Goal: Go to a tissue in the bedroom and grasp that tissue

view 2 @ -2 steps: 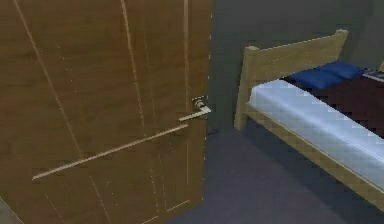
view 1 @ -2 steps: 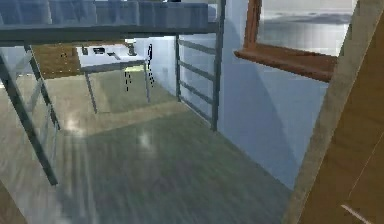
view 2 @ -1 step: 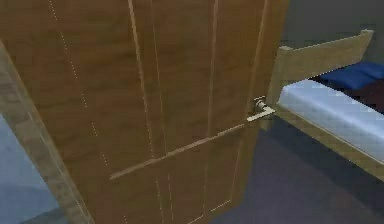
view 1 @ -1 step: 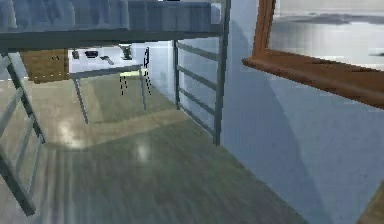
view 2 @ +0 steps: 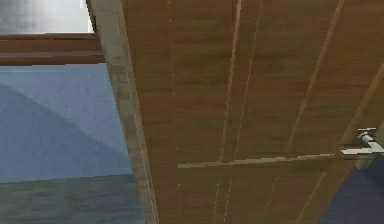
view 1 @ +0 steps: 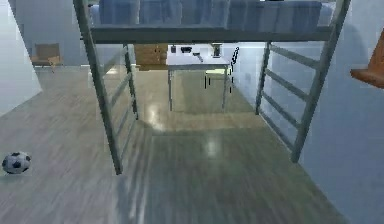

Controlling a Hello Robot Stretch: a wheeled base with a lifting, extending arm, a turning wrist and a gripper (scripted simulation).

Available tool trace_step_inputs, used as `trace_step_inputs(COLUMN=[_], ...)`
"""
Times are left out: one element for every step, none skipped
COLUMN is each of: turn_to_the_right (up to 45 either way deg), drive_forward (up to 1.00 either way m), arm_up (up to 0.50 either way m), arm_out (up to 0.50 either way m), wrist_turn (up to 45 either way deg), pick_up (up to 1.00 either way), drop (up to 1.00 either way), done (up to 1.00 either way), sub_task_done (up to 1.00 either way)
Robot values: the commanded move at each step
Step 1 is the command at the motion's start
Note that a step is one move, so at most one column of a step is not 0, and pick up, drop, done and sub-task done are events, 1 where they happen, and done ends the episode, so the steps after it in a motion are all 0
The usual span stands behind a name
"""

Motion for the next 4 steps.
trace_step_inputs(turn_to_the_right=[0.0, -42.0, 0.0, 0.0], drive_forward=[0.15, 0.00, 1.00, 0.60], arm_up=[0.00, 0.00, 0.00, 0.00], arm_out=[0.00, 0.00, 0.00, 0.00], wrist_turn=[0.0, 0.0, 0.0, 0.0], pick_up=[0.00, 0.00, 0.00, 0.00], drop=[0.00, 0.00, 0.00, 0.00], done=[0.00, 0.00, 0.00, 0.00], sub_task_done=[0.00, 0.00, 0.00, 0.00])
